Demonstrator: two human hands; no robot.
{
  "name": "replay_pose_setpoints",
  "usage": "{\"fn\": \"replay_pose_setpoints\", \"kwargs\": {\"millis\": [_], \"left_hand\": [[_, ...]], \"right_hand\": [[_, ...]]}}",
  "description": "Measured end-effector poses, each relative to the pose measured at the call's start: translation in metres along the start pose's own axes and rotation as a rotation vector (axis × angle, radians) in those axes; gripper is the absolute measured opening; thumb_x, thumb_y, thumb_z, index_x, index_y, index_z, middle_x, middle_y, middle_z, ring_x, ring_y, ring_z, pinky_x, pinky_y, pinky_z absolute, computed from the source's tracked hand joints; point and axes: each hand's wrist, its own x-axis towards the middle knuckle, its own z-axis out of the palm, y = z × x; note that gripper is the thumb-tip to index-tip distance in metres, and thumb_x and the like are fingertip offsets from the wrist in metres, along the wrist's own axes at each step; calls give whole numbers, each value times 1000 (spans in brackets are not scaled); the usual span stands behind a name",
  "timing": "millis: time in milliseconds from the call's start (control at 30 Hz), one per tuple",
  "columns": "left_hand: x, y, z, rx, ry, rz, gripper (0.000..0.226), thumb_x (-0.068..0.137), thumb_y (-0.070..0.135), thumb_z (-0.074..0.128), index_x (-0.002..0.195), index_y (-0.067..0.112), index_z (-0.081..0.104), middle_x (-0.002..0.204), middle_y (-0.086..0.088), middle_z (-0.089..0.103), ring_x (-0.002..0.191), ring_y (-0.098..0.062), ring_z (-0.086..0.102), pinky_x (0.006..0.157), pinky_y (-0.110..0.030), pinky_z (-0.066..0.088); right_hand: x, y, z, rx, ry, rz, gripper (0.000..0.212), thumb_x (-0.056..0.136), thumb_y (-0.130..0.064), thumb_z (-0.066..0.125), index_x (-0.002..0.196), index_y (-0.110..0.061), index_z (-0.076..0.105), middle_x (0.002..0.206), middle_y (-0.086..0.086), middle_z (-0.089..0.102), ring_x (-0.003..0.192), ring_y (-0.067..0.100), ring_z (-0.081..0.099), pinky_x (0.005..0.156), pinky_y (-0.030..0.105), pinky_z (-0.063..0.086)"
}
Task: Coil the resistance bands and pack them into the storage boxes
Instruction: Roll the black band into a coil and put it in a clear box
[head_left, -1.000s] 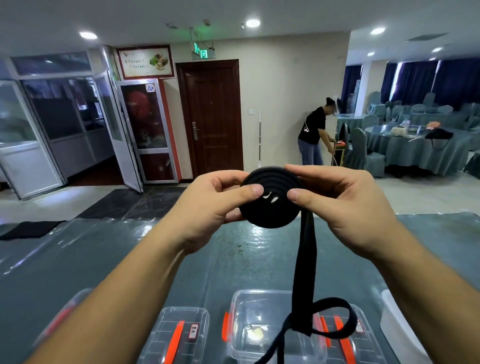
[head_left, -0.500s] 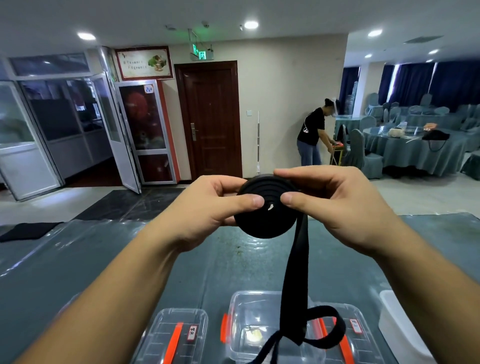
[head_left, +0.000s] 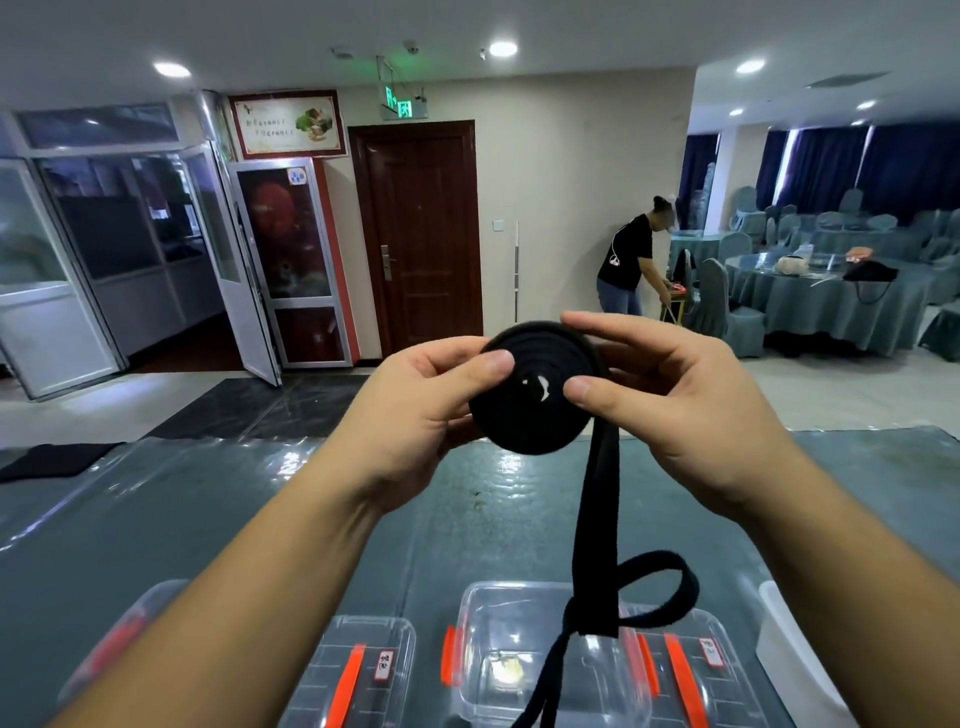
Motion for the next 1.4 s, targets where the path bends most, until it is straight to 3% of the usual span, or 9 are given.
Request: {"fn": "replay_pose_setpoints", "kwargs": {"millis": [200,333,567,667,833,933,1133,1300,1400], "left_hand": [[0,-4,-4,66,-53,-46,40,82,25,72,116,4,74,111,-16,76,97,-23,73,79,-31,60],[-1,3,-12,159,-94,-57,28,76,22,75,102,12,78,93,-7,79,84,-17,75,68,-25,58],[-1,-3,-7,110,-46,-52,41,80,21,75,117,3,72,106,-15,78,96,-23,75,78,-30,61],[-2,6,-9,262,-76,-10,24,78,20,76,101,13,77,88,-5,80,81,-15,76,65,-21,57],[-6,10,-11,339,-93,34,29,75,22,79,104,16,78,96,-6,81,91,-20,78,74,-24,59],[-7,14,-12,386,-107,44,30,75,22,80,104,16,79,96,-6,81,93,-21,78,80,-31,63],[-4,18,-14,480,-118,6,26,77,27,85,102,21,82,99,-8,80,101,-31,76,98,-61,55],[-3,17,-14,513,-172,-31,29,81,38,78,103,21,82,98,-16,78,101,-39,73,83,-45,56],[-3,14,-15,480,-170,-32,29,79,36,78,103,20,82,99,-18,78,99,-37,75,85,-46,56]], "right_hand": [[3,2,-5,-40,-60,46,44,84,-4,77,124,-21,72,110,0,80,107,16,75,96,35,59],[-1,7,-1,-48,-96,73,47,78,-14,80,123,-24,72,113,0,79,110,17,73,103,42,56],[-3,10,-1,-47,17,26,40,83,0,77,118,-18,74,109,-6,80,106,10,74,95,23,57],[-4,10,0,-66,-40,50,39,85,2,76,120,-16,74,112,-2,79,109,14,74,99,32,57],[-1,11,2,-86,-35,78,36,83,-2,79,113,-20,75,104,2,80,100,19,76,96,39,60],[-1,11,0,-123,-33,70,36,78,-9,83,111,-21,76,103,1,80,97,21,77,95,41,61],[-2,10,-5,-116,-123,76,38,82,1,79,117,-14,75,106,2,80,103,18,76,92,35,61],[-6,16,-1,-81,-123,97,38,82,6,78,113,-16,75,103,3,81,101,18,77,91,31,61],[-9,19,-5,-31,-133,121,43,77,-12,81,119,-16,73,109,3,80,106,18,75,95,32,59]]}}
